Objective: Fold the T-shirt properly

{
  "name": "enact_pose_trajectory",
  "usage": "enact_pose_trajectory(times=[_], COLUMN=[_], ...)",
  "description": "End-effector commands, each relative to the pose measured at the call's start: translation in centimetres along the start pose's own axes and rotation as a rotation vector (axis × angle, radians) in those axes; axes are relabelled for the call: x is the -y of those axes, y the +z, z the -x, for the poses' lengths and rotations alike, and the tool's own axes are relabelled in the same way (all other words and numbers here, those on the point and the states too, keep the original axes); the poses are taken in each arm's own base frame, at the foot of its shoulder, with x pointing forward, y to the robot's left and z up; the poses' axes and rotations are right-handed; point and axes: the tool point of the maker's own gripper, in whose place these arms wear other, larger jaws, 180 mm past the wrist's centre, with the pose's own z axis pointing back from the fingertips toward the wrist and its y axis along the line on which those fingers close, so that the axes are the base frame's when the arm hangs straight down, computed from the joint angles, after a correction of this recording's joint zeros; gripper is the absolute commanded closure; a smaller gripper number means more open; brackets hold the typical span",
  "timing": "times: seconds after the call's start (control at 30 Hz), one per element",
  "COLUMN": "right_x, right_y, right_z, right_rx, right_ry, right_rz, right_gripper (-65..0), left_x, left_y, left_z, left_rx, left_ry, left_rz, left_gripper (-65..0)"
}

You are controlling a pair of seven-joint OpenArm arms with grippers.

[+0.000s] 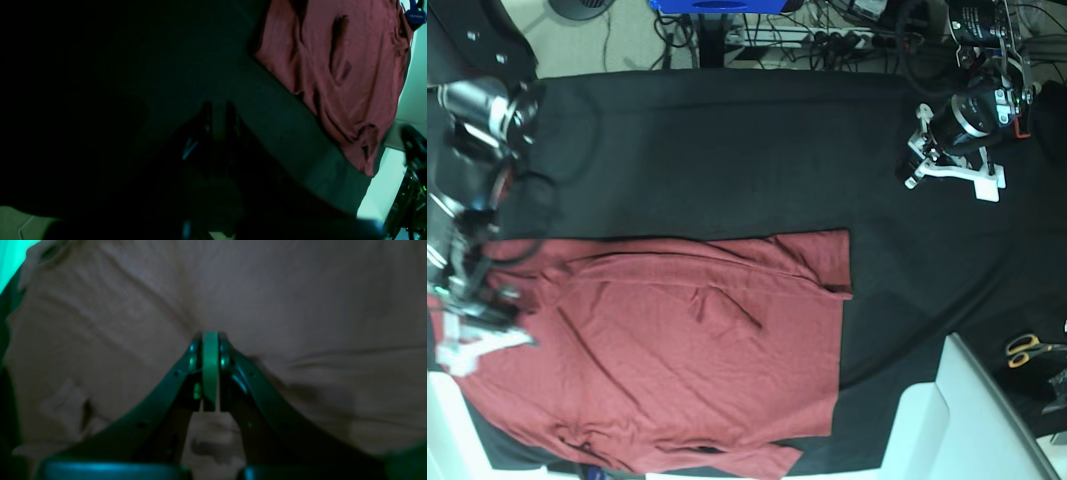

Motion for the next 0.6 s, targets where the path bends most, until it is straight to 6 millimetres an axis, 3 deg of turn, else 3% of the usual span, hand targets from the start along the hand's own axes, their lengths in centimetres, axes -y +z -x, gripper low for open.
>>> enact_pose_trajectory(times=[0.0,0.1,0.17,0.27,0.37,0.4,0.57], right_x=[2.3,9.1,12.6,16.4,18.5,19.0,20.0], right_y=[1.8,6.2,7.3,7.4,6.5,6.4,5.3], right_z=[-3.1,-4.7,-3.8,-1.6,0.5,0.5,1.0], right_rx=[0.099,0.225,0.235,0.194,0.147,0.152,0.181], right_ry=[0.016,-0.105,-0.212,-0.33,-0.472,-0.506,-0.627], right_rz=[0.039,0.208,0.28,0.333,0.308,0.278,0.158], right_gripper=[-0.5,-0.9,-2.9,-19.2,-41.7,-46.1,-48.6], left_x=[0.5,0.3,0.4,0.7,0.8,0.8,1.3], left_y=[0.3,0.3,0.3,0.2,0.1,0.2,0.5], left_z=[-0.8,-0.7,-0.8,-0.8,-0.8,-0.8,-0.9], left_rx=[0.022,0.02,0.021,0.02,0.019,0.02,0.023], left_ry=[-0.015,-0.016,-0.017,-0.021,-0.023,-0.022,-0.085], left_rz=[0.02,0.014,0.017,0.023,0.025,0.025,0.072], left_gripper=[0.0,0.0,0.0,0.0,0.0,0.0,0.0])
